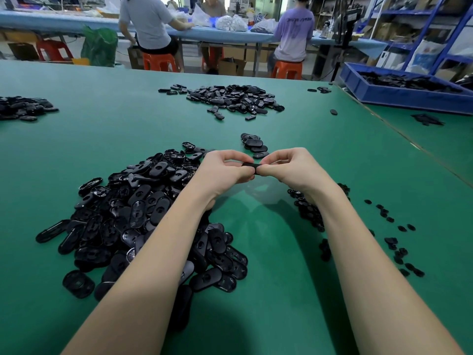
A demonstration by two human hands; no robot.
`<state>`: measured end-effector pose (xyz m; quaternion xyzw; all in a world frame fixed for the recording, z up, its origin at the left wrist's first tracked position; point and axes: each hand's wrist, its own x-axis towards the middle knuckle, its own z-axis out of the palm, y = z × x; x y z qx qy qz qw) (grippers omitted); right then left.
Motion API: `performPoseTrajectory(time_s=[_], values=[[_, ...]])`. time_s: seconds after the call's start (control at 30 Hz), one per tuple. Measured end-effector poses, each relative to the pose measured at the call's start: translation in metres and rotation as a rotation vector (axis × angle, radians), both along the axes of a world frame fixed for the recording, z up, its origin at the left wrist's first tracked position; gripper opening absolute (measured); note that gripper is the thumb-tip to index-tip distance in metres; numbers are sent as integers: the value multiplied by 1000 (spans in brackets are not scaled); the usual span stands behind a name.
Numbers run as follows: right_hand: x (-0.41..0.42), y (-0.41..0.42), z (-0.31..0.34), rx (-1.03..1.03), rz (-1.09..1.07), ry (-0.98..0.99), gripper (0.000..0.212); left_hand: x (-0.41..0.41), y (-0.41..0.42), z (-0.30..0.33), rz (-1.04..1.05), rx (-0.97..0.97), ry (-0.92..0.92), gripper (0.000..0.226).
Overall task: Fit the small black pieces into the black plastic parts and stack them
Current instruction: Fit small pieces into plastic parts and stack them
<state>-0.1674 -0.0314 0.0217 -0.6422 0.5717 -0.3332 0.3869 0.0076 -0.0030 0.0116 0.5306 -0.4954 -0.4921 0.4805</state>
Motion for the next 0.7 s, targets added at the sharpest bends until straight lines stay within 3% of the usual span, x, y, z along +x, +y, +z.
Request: performPoseTrajectory(time_s=[0.27, 0.5, 0.6, 0.7], values=[[7, -3, -12, -55, -44, -3, 14, -4, 0, -1, 55, 3, -49, 15], [12, -2, -19, -73, -110, -123, 17, -8, -3, -4, 141, -27, -154, 18], [12, 1, -20, -64, -51, -222, 14, -7, -2, -5, 142, -46, -111, 16], [7, 1, -19, -205, 44, -62, 21, -4, -2, -6, 162, -52, -58, 15]])
